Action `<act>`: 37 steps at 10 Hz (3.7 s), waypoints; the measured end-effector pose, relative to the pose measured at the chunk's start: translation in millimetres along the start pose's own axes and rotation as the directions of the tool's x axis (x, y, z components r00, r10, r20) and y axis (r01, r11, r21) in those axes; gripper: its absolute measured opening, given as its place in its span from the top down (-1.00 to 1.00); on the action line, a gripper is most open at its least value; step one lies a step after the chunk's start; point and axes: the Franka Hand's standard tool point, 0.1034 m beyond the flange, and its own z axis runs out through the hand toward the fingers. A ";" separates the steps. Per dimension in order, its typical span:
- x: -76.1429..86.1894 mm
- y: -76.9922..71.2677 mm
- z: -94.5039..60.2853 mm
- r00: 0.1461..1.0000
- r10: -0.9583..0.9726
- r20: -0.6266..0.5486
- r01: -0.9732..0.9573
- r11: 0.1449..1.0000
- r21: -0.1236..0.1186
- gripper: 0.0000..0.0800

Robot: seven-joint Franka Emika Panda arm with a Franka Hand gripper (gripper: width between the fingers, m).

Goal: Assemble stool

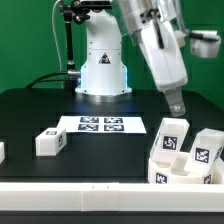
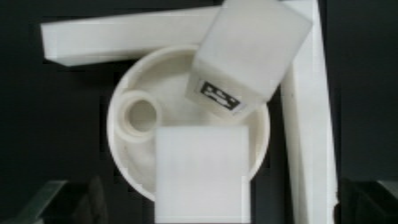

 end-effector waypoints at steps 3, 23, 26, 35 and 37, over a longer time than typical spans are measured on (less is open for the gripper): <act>3.1 1.2 4.3 0.997 -0.083 -0.004 0.083 0.997 -0.005 -0.62; 7.4 0.9 8.0 -0.528 -0.832 0.170 0.822 -0.551 -0.145 -0.62; 6.8 0.8 8.2 -0.738 -0.633 0.232 0.626 -0.771 -0.112 -0.62; 17.6 6.9 19.4 -0.932 -0.216 0.291 0.218 -0.976 -0.026 -0.62; 21.5 9.5 24.5 -0.930 -0.217 0.296 0.221 -0.975 -0.020 -0.62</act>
Offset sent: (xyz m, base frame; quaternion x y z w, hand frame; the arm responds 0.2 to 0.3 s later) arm 0.0000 0.0000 0.0000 0.0000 0.0000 -0.1296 0.9916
